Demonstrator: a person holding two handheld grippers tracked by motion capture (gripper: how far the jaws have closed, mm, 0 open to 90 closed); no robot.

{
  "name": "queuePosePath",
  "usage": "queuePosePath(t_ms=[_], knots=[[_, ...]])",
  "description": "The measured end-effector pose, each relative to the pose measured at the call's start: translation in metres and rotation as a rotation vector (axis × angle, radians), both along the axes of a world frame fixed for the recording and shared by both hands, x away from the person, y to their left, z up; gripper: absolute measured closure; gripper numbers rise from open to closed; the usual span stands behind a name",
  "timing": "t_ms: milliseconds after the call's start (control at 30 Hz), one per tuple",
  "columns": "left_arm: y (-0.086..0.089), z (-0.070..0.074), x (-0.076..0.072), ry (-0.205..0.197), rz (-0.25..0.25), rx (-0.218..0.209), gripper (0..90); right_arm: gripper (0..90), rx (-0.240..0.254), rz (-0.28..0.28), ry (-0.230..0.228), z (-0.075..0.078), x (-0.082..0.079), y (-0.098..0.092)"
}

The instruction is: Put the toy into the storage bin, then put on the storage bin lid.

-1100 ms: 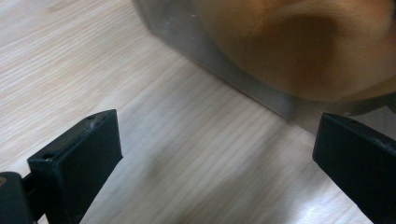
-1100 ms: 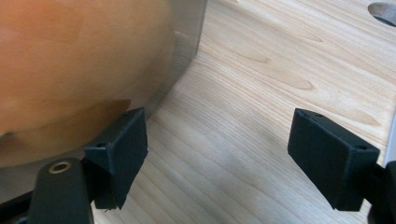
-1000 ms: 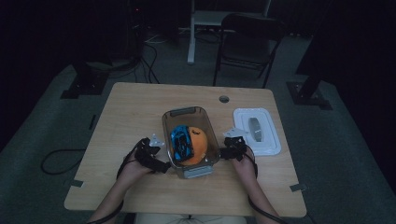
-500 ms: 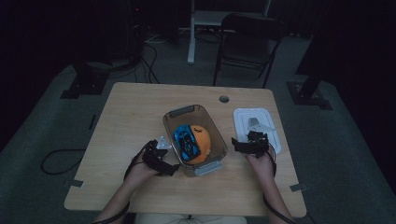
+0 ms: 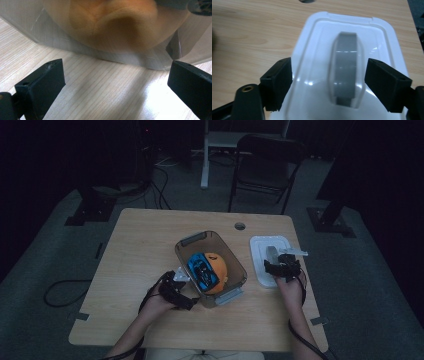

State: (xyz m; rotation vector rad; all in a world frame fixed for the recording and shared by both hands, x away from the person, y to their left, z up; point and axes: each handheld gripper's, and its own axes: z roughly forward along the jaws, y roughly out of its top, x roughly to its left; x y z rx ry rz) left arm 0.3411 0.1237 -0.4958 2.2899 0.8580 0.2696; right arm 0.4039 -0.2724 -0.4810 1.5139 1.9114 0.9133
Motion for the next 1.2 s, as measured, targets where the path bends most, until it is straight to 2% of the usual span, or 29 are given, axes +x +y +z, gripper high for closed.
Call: queuePosePath(t_ms=[67, 167, 200, 300, 633, 800, 967, 1000, 1067, 1133, 1200], knots=[[0.003, 0.0, 0.0, -0.003, 0.012, -0.018, 1.7, 25.6, 0.001, -0.013, 0.015, -0.003, 0.006, -0.004], [0.004, 0.001, 0.0, -0.005, 0.015, -0.021, 1.7, 27.4, 0.006, -0.019, 0.028, -0.005, 0.01, -0.007], [0.006, -0.001, -0.001, -0.003, 0.017, -0.017, 1.7, 28.1, 0.017, -0.024, 0.048, -0.008, 0.015, -0.011], [0.006, -0.003, -0.002, -0.003, 0.013, -0.002, 1.7, 29.9, 0.02, -0.026, 0.068, -0.012, 0.019, -0.013], [0.008, -0.01, -0.003, 0.011, 0.015, 0.005, 1.7, 33.0, 0.011, -0.021, 0.112, -0.024, 0.03, -0.013], [0.011, -0.01, -0.002, 0.012, 0.022, -0.004, 1.7, 42.6, 0.023, -0.018, 0.115, -0.026, 0.033, -0.012], [0.013, -0.011, -0.003, 0.01, 0.033, -0.007, 1.7, 59.7, 0.042, 0.004, 0.119, -0.025, 0.034, -0.01], [0.013, -0.011, -0.003, 0.012, 0.033, -0.007, 1.7, 66.2, 0.045, -0.004, 0.12, -0.024, 0.034, -0.011], [0.015, -0.012, -0.003, 0.011, 0.036, -0.011, 1.7, 67.1, 0.068, 0.006, 0.132, -0.022, 0.033, -0.012], [0.016, -0.012, -0.003, 0.013, 0.038, -0.009, 1.7, 67.3, 0.051, 0.004, 0.13, -0.021, 0.03, -0.011], [0.017, -0.012, -0.003, 0.015, 0.041, -0.012, 1.7, 67.4, 0.057, 0.003, 0.123, -0.019, 0.028, -0.011]])
